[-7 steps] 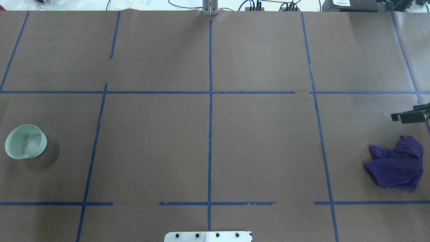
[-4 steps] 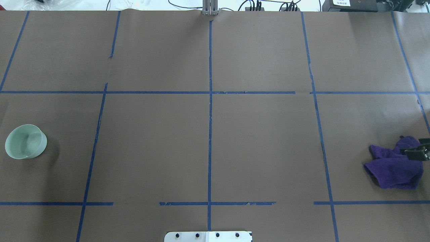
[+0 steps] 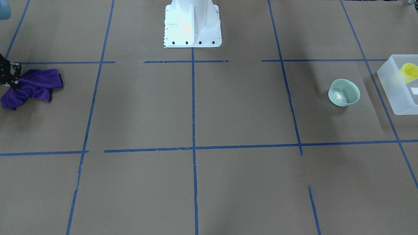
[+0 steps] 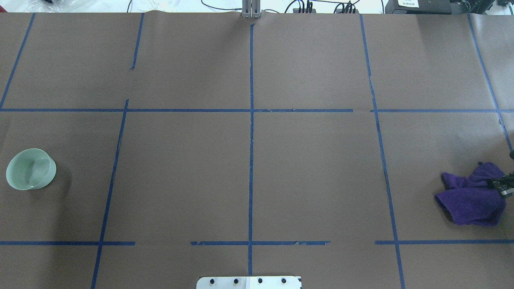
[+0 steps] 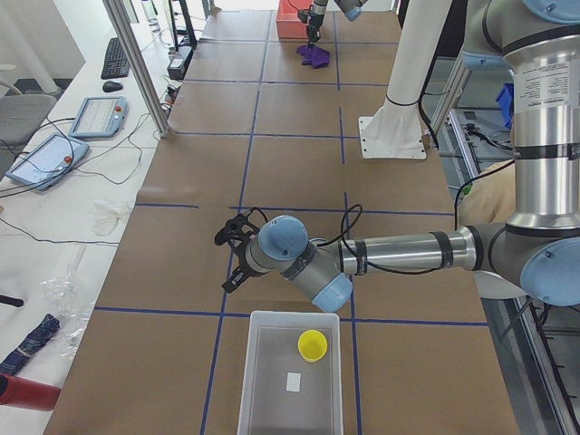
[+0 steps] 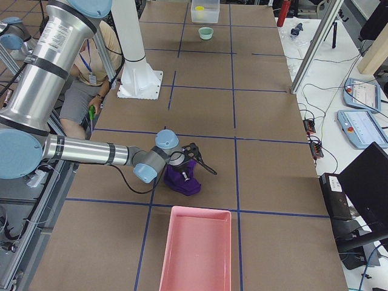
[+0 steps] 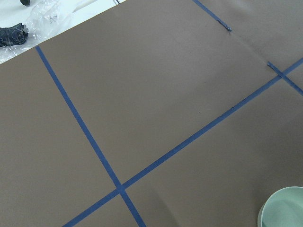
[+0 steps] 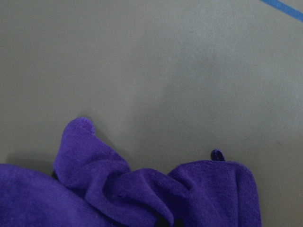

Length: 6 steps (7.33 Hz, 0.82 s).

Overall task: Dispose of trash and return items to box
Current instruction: 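Reach the right gripper down and grasp the purple cloth, then lift the purple cloth with the right gripper and carry it off the table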

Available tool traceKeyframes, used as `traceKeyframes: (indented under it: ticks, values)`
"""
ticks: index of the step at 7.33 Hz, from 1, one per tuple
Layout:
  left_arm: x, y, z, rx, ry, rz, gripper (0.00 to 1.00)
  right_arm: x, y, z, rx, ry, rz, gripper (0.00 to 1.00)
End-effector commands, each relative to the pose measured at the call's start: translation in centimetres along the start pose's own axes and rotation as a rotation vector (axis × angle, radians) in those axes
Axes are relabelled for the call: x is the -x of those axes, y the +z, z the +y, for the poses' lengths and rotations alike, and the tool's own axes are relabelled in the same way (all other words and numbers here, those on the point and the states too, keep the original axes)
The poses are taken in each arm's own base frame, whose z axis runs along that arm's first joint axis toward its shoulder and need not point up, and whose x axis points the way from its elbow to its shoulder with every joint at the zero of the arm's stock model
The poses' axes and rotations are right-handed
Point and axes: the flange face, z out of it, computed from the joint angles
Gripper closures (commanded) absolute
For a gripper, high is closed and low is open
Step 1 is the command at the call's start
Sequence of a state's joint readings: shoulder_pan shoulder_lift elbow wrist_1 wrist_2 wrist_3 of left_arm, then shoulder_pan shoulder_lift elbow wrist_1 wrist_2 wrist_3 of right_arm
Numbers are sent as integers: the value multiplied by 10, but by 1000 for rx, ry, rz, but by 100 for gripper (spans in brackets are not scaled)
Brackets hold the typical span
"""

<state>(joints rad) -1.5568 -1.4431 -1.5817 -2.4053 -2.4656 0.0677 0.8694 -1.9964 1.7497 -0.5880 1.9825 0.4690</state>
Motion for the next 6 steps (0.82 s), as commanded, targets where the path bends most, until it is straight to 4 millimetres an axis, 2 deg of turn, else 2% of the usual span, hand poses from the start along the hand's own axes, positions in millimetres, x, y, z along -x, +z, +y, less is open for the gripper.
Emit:
traceKeyframes:
  ticks: [1, 2, 3, 4, 5, 6]
  values:
    - [0, 0, 0, 0, 0, -1, 0, -12, -9, -10, -15, 19, 12, 100]
    - [0, 0, -1, -1, -5, -2, 0, -20, -29, -33, -11, -33, 17, 100]
    - [-2, -1, -3, -4, -36, -3, 0, -50, -74, -77, 1, -44, 25, 100]
    - [-3, 0, -5, -3, -73, -2, 0, -85, -126, -108, 17, -76, 45, 100]
    - [-8, 5, -7, 4, -68, 7, 0, -130, -168, -127, 43, -144, 92, 100]
    - [-10, 7, -9, 5, -68, 10, 0, -167, -212, -130, 64, -160, 123, 100]
